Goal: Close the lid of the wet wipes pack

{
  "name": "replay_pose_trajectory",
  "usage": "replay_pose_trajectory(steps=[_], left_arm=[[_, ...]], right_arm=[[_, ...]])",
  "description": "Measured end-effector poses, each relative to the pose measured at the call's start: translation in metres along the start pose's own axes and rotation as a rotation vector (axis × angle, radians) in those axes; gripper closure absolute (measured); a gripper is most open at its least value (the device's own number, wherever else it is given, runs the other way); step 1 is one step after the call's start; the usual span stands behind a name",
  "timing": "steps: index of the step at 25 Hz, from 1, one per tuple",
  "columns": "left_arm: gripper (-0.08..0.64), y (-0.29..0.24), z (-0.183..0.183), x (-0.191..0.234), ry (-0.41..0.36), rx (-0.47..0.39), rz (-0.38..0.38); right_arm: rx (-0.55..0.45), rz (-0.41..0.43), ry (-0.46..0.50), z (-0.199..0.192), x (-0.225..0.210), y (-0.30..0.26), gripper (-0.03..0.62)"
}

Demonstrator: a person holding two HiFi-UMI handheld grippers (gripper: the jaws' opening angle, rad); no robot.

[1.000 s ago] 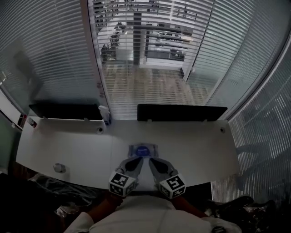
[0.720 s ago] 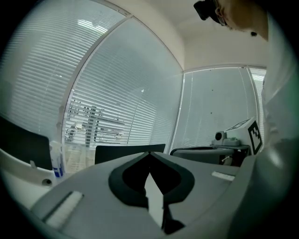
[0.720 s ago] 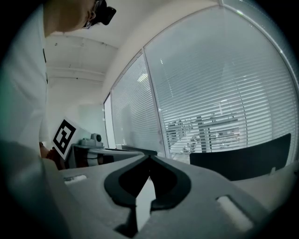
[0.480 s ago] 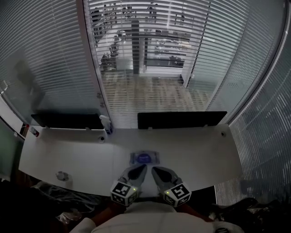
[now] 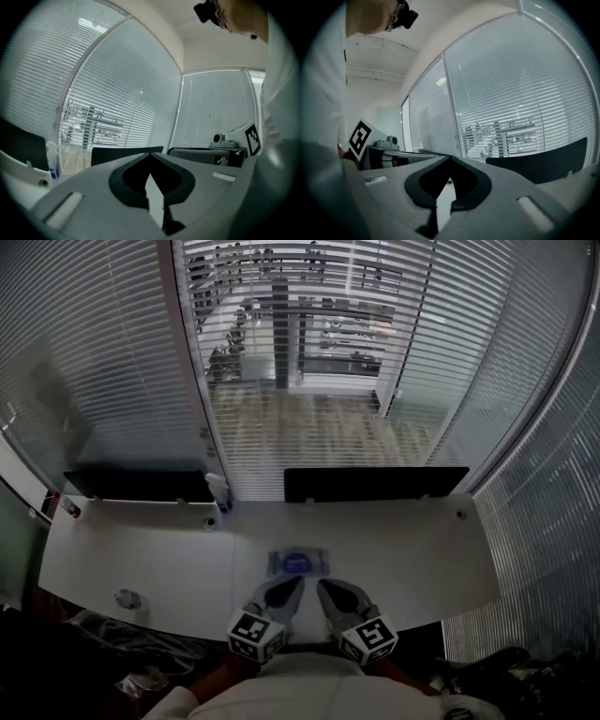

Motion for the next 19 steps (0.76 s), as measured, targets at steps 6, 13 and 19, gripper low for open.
replay_pose_trajectory(steps=[6, 13, 19], left_arm=[[0.557, -0.003, 0.002, 0.002, 0.007, 0.000, 0.003], [0.557, -0.002, -0.003, 0.001, 0.005, 0.005, 0.006], [0.557, -0.001, -0.009, -0.003, 0.007, 0.008, 0.015]], right_arm=[[0.011, 0.016, -0.004, 0.004, 0.001, -0.004, 0.592], [0.009, 0.015, 0.003, 0.002, 0.001, -0.003, 0.592], [0.005, 0.024, -0.003, 0.000, 0.003, 0.004, 0.592]])
Point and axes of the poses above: the fingertips, and each gripper's own axes: y backward along the fingers, x to its left, z out of its top, the point moved 6 cm from there along y, backward along the fingers, and after that the axes turned 3 degrees about z, right-handed, at the moved point
